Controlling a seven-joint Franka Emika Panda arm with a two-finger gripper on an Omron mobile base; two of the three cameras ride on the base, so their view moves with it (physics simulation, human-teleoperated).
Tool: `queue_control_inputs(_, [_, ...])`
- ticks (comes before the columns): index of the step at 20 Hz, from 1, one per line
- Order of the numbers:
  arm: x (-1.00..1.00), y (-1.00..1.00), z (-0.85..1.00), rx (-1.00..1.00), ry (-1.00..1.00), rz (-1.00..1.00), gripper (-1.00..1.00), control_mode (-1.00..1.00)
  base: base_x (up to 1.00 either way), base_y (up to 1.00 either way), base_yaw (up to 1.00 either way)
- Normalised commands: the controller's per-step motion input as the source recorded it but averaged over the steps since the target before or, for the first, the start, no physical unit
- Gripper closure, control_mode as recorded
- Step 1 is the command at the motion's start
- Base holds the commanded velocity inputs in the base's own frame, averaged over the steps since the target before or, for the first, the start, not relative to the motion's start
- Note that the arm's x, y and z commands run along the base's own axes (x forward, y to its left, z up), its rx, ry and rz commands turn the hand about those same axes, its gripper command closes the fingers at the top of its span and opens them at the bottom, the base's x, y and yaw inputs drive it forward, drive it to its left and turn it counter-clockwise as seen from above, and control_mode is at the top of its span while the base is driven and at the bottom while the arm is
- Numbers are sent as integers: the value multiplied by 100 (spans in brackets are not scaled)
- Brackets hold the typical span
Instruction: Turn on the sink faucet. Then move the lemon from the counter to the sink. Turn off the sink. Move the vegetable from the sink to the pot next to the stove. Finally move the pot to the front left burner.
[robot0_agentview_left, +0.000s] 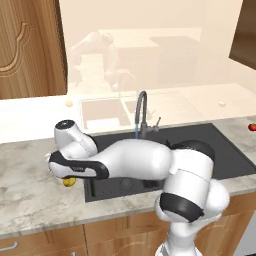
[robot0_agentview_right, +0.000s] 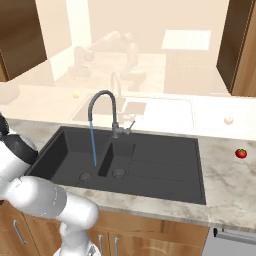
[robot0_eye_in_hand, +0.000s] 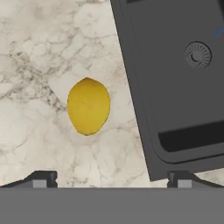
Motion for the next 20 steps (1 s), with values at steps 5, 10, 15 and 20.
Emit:
queue_control_inputs(5, [25, 25, -31, 0, 0, 0, -100, -100, 0, 0, 0])
queue_control_inputs(10, [17, 4, -12, 0, 1, 0, -100, -100, 0, 0, 0])
queue_control_inputs(15, [8, 0, -12, 0, 5, -1, -100, -100, 0, 0, 0])
queue_control_inputs(20, [0, -1, -23, 0, 2, 0, -100, -100, 0, 0, 0])
